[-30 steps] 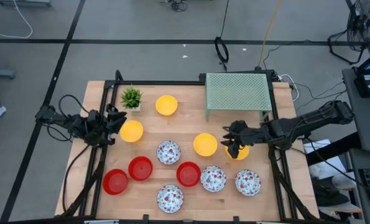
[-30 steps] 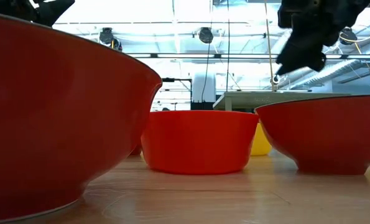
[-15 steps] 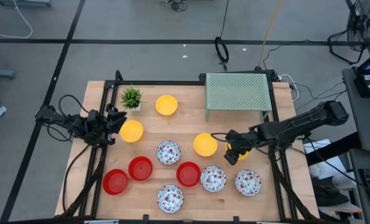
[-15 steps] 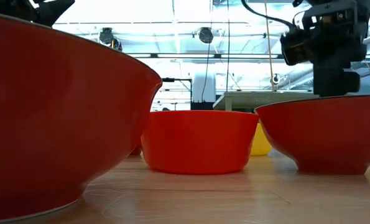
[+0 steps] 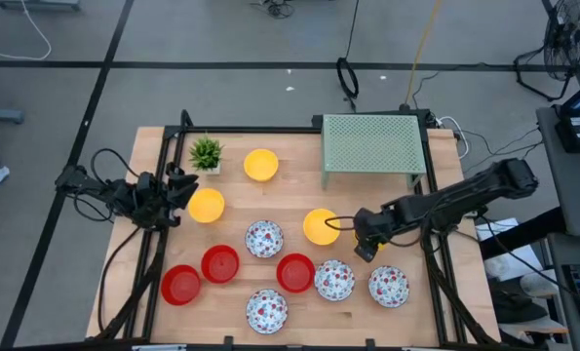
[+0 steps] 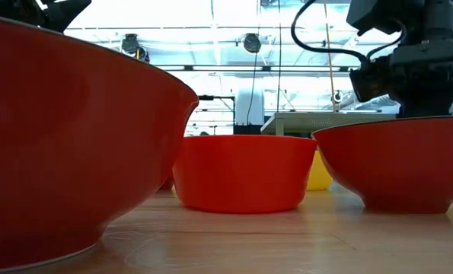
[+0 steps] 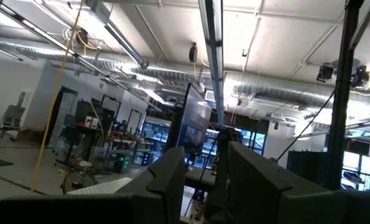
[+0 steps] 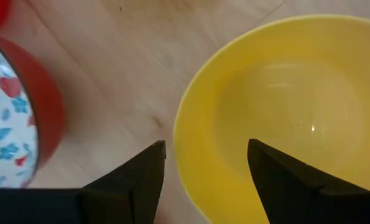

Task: Pick & Place Mini bowls
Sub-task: Put the yellow bowl on the shelf

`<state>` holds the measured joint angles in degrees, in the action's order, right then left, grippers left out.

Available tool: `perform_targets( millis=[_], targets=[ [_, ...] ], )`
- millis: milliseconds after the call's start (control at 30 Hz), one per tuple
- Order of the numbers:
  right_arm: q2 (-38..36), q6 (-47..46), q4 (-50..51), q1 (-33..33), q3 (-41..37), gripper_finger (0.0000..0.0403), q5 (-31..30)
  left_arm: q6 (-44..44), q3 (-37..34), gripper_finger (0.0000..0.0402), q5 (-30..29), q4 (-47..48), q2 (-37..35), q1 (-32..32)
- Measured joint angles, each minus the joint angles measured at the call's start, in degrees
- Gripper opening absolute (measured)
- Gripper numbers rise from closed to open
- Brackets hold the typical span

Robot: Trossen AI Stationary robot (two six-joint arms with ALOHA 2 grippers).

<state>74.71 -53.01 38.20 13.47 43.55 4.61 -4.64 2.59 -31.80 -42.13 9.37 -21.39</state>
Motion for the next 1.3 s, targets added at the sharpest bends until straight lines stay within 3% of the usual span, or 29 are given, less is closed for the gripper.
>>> perform_targets(
  millis=[233, 367, 733, 1100, 1300],
  targets=[
    [3.42, 4.98, -0.18, 0.0, 0.0, 0.0209, -0.25, -0.45, 0.0, 0.0129, -0.96, -0.1, 0.0, 0.0],
    [4.79, 5.52, -0.2, 0.0, 0.0, 0.0185, -0.25, -2.49, 0.0, 0.0129, -3.71, -0.14, 0.0, 0.0],
    [4.78, 5.31, -0.03, 0.02, 0.07, 0.0012, -0.36, -2.87, 0.0, 0.0129, -10.62, -0.13, 0.0, 0.0],
    [0.13, 2.81, -0.47, 0.02, 2.72, 0.0001, 0.66, -2.56, 0.0, 0.0129, -10.7, -0.07, 0.0, 0.0],
    [-4.82, 9.77, -2.52, 0.02, 8.7, 0.0, -10.33, -2.59, 0.0, 0.0129, -10.72, -0.01, 0.0, 0.0]
  ],
)
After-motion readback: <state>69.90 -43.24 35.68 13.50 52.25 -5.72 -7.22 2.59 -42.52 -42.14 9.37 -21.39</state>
